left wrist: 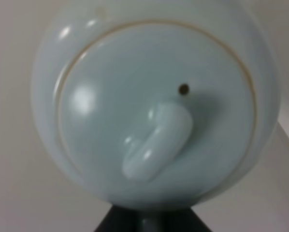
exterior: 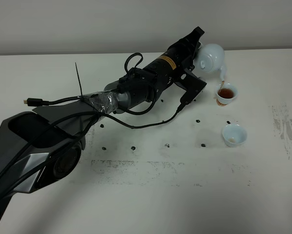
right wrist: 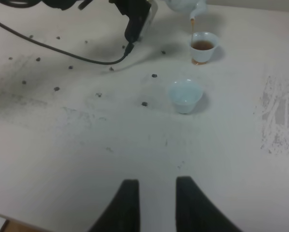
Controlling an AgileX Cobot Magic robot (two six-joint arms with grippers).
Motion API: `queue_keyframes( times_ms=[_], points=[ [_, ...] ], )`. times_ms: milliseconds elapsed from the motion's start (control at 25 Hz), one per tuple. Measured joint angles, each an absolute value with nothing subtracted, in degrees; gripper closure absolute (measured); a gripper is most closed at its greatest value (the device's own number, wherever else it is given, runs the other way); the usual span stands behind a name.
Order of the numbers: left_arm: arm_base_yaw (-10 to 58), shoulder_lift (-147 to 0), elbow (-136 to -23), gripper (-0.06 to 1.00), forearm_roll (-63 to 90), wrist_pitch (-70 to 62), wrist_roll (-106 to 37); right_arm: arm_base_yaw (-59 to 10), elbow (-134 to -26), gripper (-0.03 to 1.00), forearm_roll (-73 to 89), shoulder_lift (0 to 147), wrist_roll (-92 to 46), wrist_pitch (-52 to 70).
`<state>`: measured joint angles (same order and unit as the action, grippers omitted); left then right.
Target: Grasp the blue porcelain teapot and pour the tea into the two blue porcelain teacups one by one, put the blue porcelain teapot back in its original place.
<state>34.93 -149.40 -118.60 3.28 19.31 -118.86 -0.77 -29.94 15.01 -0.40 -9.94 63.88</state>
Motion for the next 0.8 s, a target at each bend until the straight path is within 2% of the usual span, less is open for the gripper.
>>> queue_keyframes(
  times_ms=[800],
  points=[
    [34.9,-149.4,-118.6,0.86,4.2,18.6,-118.2,-0.8,-29.9,0.75,15.0,-0.4,-9.9,63.9]
  ],
)
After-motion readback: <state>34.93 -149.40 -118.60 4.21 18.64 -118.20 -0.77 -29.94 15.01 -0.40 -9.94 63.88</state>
